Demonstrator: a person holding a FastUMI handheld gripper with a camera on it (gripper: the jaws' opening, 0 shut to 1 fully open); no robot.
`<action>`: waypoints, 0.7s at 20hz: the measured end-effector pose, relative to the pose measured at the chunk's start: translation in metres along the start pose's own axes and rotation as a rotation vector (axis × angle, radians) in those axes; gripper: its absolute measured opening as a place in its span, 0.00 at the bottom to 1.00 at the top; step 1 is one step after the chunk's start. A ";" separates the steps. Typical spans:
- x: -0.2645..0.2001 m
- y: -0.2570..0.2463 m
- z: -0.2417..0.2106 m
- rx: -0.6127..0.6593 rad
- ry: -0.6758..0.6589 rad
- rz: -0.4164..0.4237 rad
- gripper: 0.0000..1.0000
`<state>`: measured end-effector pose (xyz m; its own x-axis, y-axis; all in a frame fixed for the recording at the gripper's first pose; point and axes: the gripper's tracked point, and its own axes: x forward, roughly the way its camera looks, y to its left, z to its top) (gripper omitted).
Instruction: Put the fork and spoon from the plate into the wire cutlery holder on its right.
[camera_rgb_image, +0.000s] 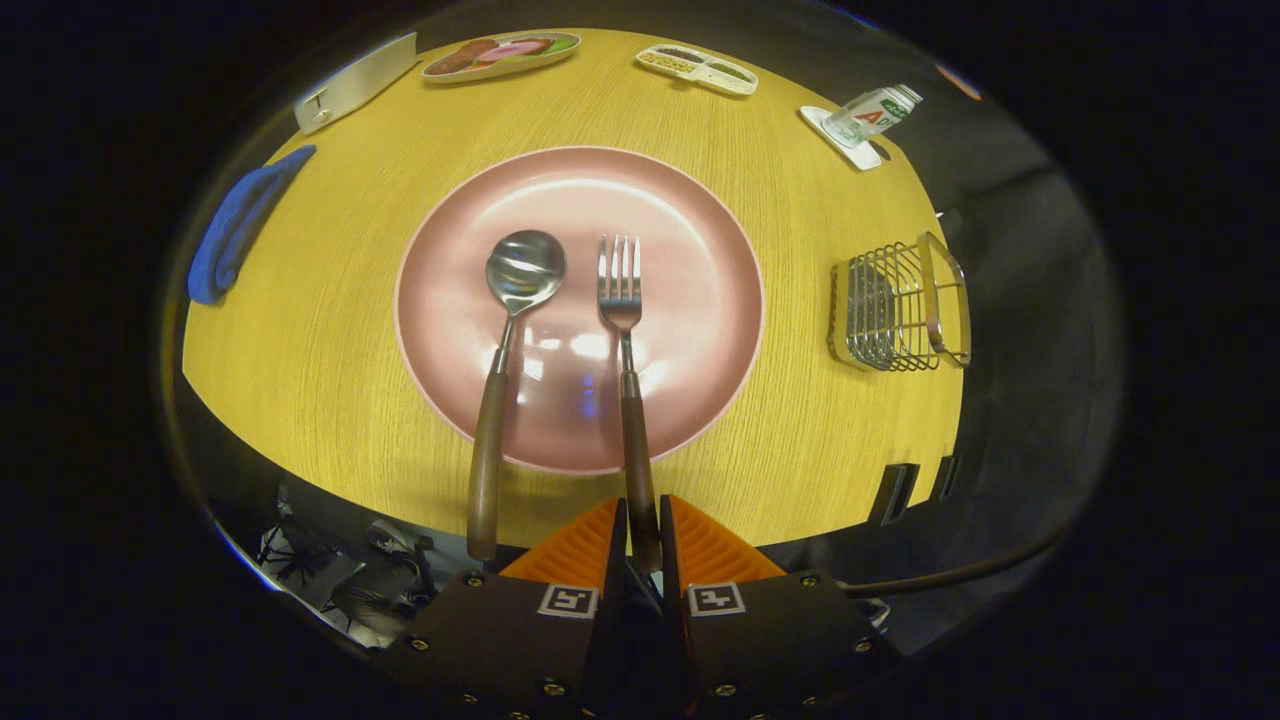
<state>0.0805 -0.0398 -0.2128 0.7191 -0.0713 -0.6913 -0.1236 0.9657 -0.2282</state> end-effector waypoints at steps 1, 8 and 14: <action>0.002 0.001 0.001 -0.001 0.001 0.005 0.18; 0.009 0.007 0.008 0.003 -0.013 0.046 0.14; 0.001 0.002 0.014 0.024 -0.040 0.032 0.09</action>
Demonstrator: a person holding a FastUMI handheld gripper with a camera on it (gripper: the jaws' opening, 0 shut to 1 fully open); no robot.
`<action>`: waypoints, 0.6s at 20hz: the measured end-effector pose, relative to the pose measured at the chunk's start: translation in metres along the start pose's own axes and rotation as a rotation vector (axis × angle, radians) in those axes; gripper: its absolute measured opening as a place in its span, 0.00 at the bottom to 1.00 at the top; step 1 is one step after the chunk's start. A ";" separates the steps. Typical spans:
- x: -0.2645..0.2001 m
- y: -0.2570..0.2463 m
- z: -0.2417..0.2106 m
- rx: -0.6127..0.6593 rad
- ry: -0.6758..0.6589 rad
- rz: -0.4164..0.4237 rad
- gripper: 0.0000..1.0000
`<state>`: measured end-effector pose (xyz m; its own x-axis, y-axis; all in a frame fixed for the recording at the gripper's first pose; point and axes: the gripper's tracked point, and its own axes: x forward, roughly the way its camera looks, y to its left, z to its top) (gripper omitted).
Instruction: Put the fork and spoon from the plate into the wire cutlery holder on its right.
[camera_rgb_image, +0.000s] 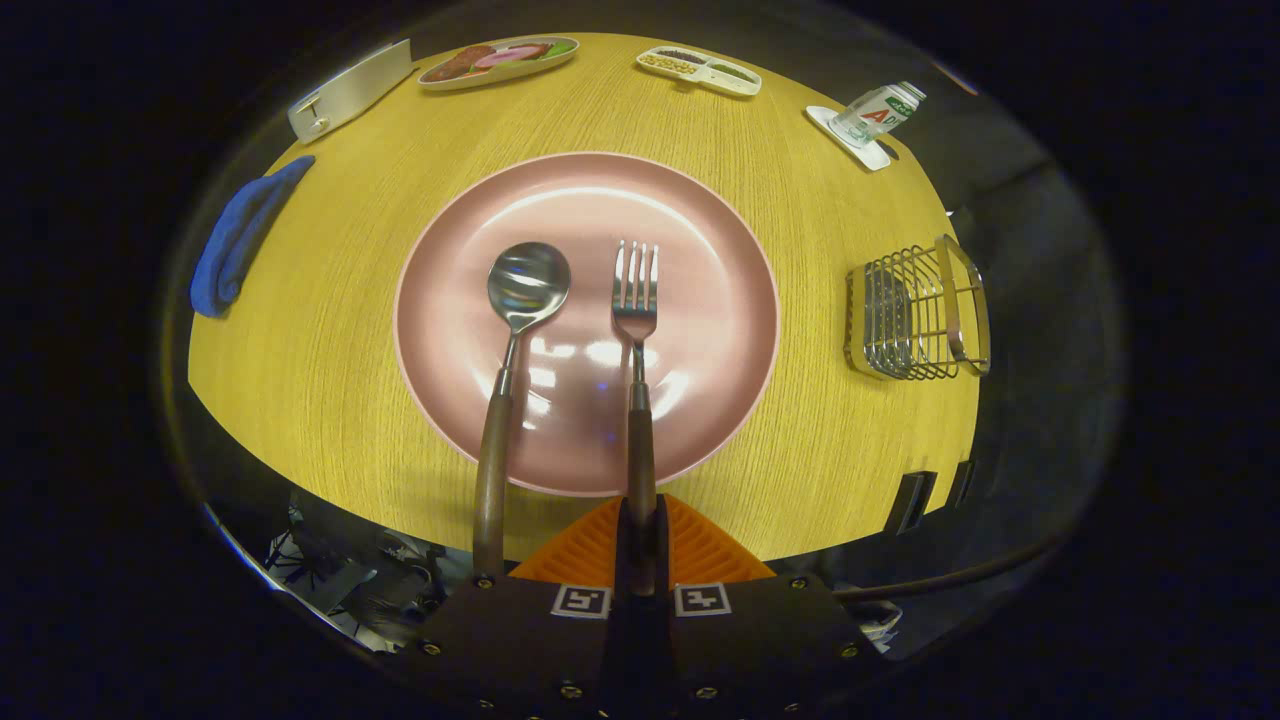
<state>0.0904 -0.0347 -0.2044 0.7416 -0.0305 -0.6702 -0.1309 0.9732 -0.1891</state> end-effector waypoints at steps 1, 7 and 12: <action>-0.003 -0.001 0.003 0.005 -0.012 -0.007 0.09; -0.027 -0.013 0.021 -0.015 -0.069 -0.067 0.09; -0.054 -0.023 0.032 -0.039 -0.106 -0.126 0.09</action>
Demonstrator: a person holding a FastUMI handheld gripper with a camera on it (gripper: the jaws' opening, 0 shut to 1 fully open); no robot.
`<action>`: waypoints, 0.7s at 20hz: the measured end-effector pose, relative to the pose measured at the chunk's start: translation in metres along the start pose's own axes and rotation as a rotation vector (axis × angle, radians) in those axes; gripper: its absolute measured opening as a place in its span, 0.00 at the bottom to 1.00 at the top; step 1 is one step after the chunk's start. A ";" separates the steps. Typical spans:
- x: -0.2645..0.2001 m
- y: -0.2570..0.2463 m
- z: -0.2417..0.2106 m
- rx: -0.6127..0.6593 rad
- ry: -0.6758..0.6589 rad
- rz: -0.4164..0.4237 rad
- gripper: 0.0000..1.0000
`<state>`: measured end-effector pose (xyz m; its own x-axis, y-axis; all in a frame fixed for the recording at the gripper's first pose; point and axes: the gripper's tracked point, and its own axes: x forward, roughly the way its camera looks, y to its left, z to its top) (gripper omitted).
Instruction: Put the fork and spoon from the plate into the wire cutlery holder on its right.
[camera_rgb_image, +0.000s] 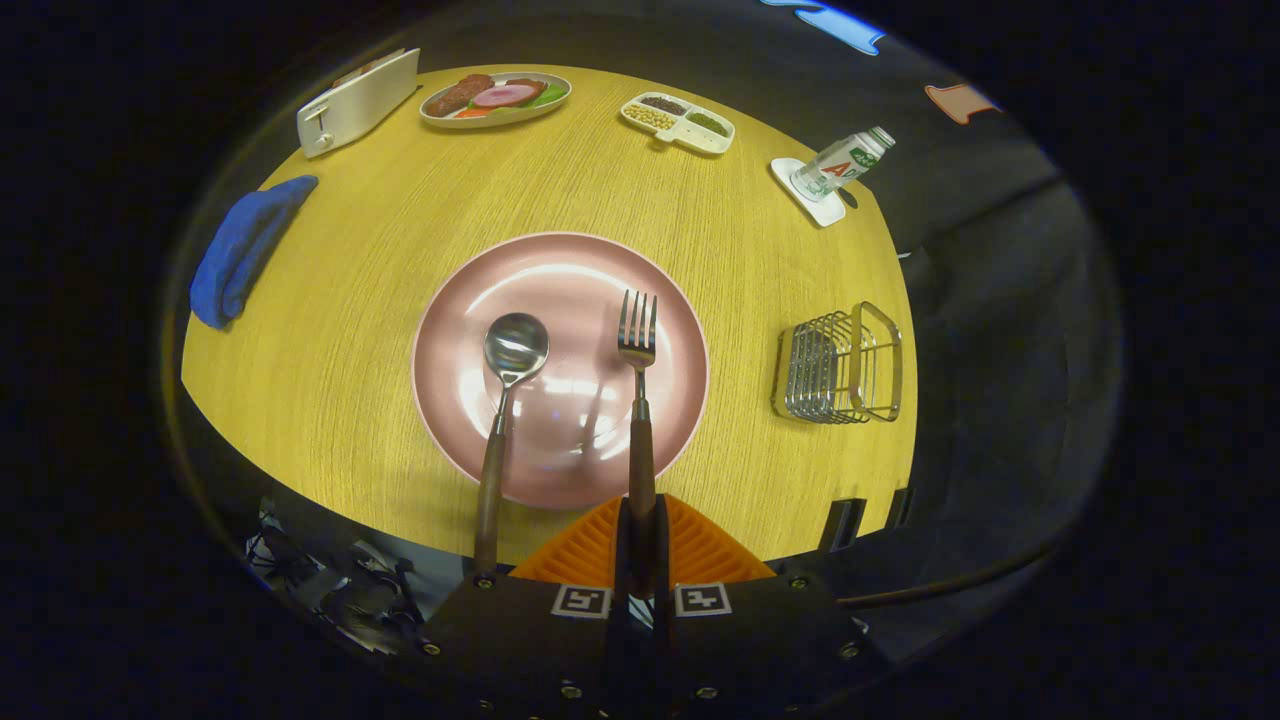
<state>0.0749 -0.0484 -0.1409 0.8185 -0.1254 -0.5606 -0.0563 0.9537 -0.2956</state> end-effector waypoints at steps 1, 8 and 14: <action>-0.004 -0.003 0.004 0.004 -0.011 -0.008 0.09; -0.033 -0.042 0.019 0.071 -0.063 -0.075 0.09; -0.043 -0.086 0.016 0.151 -0.066 -0.124 0.09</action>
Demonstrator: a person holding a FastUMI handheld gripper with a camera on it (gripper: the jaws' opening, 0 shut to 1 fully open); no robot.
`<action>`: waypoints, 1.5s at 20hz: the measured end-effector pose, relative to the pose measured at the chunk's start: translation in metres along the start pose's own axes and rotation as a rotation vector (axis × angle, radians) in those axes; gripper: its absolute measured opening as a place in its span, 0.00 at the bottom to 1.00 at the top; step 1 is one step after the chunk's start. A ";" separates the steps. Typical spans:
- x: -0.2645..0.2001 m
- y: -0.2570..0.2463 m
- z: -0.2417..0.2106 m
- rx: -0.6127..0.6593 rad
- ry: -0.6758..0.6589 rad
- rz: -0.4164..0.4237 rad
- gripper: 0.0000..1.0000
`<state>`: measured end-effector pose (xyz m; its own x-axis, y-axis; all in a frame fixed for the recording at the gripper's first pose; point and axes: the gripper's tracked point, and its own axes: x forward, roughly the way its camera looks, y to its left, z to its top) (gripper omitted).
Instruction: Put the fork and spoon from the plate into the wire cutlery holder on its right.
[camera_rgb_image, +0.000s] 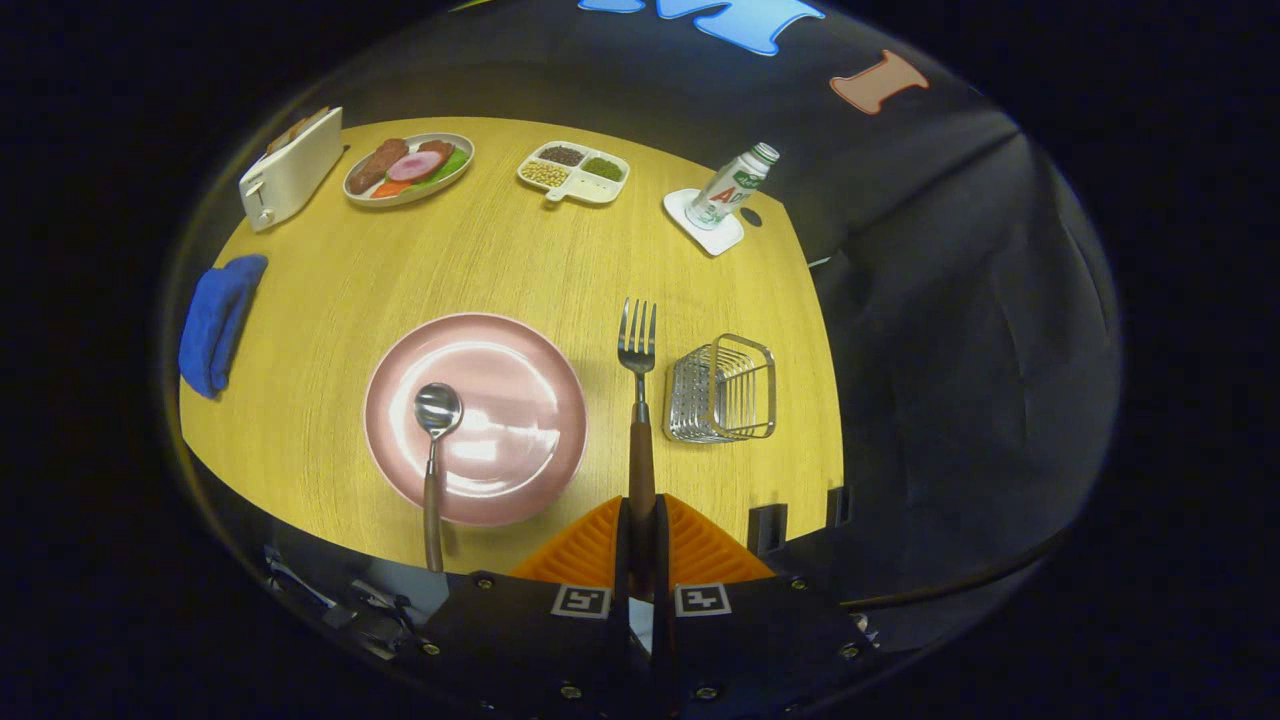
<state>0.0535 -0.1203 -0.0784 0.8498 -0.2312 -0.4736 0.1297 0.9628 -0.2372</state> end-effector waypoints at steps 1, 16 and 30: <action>0.001 -0.008 -0.001 0.014 0.005 -0.008 0.09; 0.049 -0.071 -0.021 0.135 0.108 -0.015 0.09; 0.046 -0.082 0.001 0.120 0.063 0.013 0.17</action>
<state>0.0828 -0.2094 -0.0799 0.8185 -0.2235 -0.5292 0.1824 0.9747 -0.1295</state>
